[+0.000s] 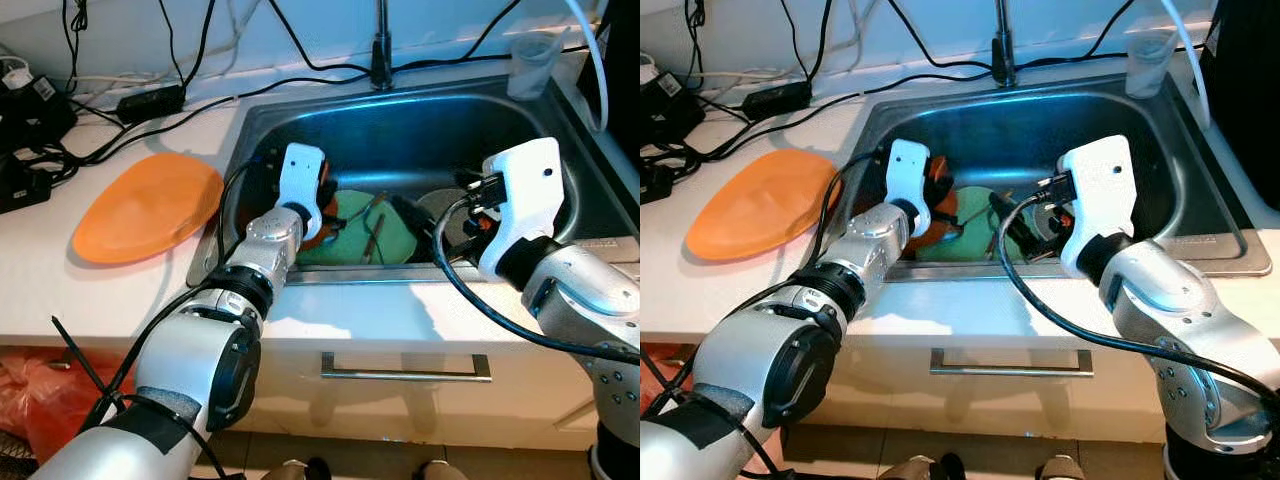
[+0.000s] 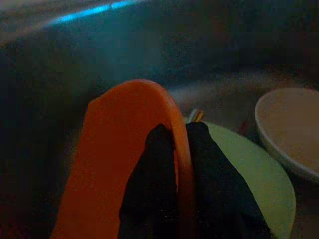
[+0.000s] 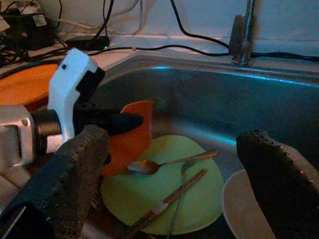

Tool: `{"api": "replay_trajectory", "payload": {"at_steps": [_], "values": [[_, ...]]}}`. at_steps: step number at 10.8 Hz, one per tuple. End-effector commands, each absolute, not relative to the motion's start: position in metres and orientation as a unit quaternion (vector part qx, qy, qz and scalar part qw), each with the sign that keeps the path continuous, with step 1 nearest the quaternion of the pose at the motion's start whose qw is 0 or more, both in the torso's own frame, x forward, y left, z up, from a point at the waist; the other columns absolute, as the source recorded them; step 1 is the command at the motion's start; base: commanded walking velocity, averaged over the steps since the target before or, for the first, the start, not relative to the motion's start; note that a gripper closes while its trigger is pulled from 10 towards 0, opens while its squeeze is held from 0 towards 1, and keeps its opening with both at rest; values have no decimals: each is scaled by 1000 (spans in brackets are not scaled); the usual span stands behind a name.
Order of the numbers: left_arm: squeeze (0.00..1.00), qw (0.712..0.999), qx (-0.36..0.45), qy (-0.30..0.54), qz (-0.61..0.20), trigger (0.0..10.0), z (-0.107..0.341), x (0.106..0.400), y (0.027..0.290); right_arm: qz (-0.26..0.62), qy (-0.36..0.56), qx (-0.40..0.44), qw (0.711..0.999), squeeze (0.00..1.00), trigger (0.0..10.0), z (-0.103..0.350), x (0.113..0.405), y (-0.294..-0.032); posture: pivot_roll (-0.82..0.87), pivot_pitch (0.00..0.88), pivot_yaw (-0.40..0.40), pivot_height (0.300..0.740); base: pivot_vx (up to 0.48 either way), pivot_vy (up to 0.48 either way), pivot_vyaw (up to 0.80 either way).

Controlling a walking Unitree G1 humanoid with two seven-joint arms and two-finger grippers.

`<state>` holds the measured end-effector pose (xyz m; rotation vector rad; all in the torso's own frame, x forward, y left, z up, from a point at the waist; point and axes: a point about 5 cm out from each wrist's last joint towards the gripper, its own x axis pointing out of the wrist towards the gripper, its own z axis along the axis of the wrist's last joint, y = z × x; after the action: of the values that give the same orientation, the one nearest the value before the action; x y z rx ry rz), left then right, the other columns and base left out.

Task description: Kitchen organization

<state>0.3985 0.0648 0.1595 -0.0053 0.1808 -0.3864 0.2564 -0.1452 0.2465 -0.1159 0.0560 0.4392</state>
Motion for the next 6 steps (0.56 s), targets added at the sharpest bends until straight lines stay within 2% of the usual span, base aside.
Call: {"api": "replay_trajectory", "payload": {"at_steps": [1,4,5,6], "values": [[0,980,-2,99,-174,10000,156,400,75,236,28,-55,970,0,10000,248,254,-139,-271,99,184,740,0,0,0],[20,982,1,109,-157,10000,158,401,77,241,32,-52,969,0,10000,248,252,-136,-284,106,193,740,0,0,0],[1000,982,-7,107,-154,10000,161,402,76,239,32,-52,969,0,10000,247,251,-137,-290,106,199,740,0,0,0],[1000,983,-8,106,-153,10000,162,403,75,232,33,-52,971,0,10000,247,249,-139,-298,105,207,740,0,0,0]]}}
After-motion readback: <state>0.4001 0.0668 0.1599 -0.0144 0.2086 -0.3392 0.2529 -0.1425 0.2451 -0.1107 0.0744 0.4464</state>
